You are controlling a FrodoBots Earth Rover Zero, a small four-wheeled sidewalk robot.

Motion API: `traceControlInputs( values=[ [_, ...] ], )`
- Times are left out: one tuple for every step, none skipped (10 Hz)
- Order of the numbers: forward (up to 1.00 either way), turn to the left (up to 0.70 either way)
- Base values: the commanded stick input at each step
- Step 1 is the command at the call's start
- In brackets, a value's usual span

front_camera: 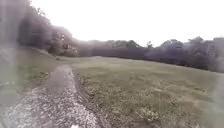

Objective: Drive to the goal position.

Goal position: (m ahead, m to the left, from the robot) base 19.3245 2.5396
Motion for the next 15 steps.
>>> traceControlInputs(
  values=[
    [0.0,1.0],
    [0.0,1.0],
    [0.0,1.0],
    [0.0,1.0],
    [0.0,1.0],
    [0.0,1.0],
    [0.0,1.0],
    [0.0,1.0],
    [0.0,1.0],
    [0.0,1.0],
    [0.0,1.0],
    [0.0,1.0],
    [0.0,1.0],
    [0.0,1.0],
    [0.0,1.0]
  ],
)
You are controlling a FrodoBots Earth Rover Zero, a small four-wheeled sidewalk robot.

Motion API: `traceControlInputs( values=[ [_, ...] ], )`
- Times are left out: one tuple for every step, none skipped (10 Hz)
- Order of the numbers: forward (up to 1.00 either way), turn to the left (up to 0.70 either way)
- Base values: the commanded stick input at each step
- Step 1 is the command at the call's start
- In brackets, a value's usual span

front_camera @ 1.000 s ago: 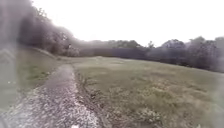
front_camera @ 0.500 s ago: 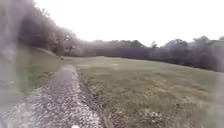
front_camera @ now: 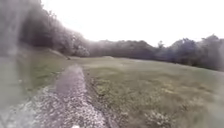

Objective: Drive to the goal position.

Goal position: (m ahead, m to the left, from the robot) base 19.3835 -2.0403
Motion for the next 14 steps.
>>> traceControlInputs(
  values=[
    [0.0,1.0],
    [0.0,1.0],
    [0.0,1.0],
    [0.0,1.0],
    [0.0,1.0],
    [0.0,1.0],
    [0.0,1.0],
    [0.0,0.97],
    [0.0,0.9],
    [0.0,0.32],
    [0.0,0.0],
    [0.0,0.0],
    [0.0,0.0],
    [0.0,0.0]
  ],
)
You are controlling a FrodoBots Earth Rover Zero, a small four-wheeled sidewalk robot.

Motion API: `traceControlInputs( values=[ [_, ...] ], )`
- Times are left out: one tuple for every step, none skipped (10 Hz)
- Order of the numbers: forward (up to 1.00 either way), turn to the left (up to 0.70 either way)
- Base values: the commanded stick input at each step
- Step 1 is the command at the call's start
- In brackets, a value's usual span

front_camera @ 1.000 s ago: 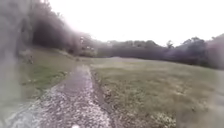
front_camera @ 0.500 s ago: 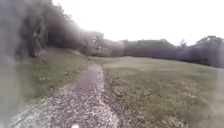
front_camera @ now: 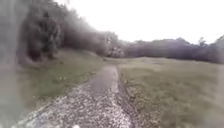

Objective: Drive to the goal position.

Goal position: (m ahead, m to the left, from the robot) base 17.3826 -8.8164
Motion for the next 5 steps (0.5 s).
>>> traceControlInputs(
  values=[
    [0.0,0.0],
    [0.0,0.0],
    [0.0,0.0],
    [0.0,0.0],
    [0.0,0.0]
  ],
)
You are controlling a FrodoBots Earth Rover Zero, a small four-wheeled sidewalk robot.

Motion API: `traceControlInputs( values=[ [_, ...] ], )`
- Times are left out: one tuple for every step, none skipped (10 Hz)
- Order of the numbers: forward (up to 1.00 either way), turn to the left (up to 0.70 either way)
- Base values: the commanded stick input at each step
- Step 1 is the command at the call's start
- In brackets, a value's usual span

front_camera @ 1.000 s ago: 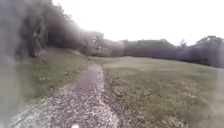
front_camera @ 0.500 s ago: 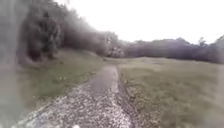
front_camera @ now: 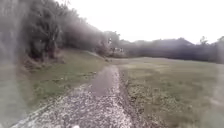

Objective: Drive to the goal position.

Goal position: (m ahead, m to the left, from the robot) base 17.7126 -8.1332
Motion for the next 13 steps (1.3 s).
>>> traceControlInputs(
  values=[
    [0.33,0.0],
    [1.0,0.0],
    [1.0,0.0],
    [1.0,0.0],
    [1.0,0.0],
    [1.0,0.0],
    [1.0,0.0],
    [1.0,0.0],
    [1.0,0.0],
    [1.0,0.0],
    [1.0,0.0],
    [1.0,0.0],
    [1.0,0.0]
  ],
)
